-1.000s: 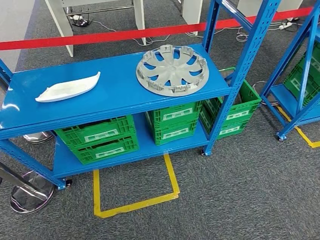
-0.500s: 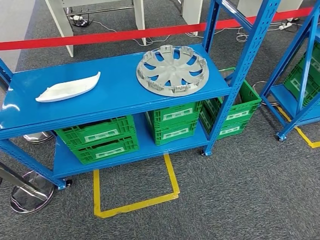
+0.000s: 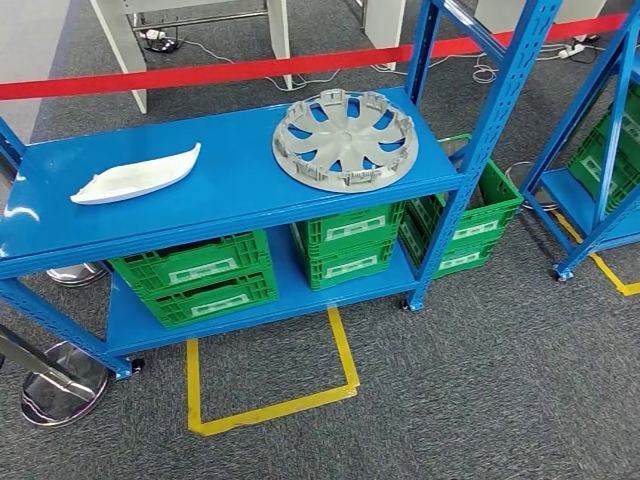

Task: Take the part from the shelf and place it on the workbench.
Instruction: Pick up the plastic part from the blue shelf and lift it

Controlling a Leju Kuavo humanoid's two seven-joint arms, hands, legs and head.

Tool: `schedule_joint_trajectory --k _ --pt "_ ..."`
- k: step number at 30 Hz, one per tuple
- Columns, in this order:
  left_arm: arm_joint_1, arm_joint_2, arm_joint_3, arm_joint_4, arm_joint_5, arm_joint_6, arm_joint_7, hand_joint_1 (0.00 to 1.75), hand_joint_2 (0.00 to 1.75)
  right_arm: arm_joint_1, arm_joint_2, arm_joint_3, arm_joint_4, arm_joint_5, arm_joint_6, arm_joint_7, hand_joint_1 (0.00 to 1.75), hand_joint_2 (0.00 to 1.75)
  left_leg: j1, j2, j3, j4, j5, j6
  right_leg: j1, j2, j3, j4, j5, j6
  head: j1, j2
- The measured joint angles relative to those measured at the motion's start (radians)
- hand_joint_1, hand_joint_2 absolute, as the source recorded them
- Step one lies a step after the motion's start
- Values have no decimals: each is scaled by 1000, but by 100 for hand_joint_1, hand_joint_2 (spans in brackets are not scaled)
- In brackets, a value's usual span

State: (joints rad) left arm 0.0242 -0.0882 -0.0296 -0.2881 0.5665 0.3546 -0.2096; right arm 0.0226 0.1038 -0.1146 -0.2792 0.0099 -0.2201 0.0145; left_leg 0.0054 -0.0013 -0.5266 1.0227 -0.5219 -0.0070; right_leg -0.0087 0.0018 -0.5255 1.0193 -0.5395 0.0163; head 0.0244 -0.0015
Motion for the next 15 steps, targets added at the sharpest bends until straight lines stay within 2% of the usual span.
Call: schedule_joint_trajectory --k 3,4,8,11,15 --pt "-18 -13 -4 21 69 58 -41 0 175 -16 15 -23 19 -1 -39 -10 0 0 0 0 0 0 0 0 0 0 0 0 0 0 0 0" --pt "-23 -17 -5 27 87 79 -56 0 175 -20 20 -29 24 0 -53 -15 0 0 0 0 0 0 0 0 0 0 0 0 0 0 0 0" --pt "-39 -34 -6 45 135 182 -119 0 0 -32 33 -51 41 4 -113 -48 0 0 0 0 0 0 0 0 0 0 0 0 0 0 0 0" --pt "-45 -42 -10 54 150 222 -138 0 0 -38 37 -89 48 -16 -129 -92 0 0 0 0 0 0 0 0 0 0 0 0 0 0 0 0" --pt "-47 -43 -15 62 155 189 -143 0 0 -44 37 -153 50 -71 -76 -166 0 0 0 0 0 0 0 0 0 0 0 0 0 0 0 0"
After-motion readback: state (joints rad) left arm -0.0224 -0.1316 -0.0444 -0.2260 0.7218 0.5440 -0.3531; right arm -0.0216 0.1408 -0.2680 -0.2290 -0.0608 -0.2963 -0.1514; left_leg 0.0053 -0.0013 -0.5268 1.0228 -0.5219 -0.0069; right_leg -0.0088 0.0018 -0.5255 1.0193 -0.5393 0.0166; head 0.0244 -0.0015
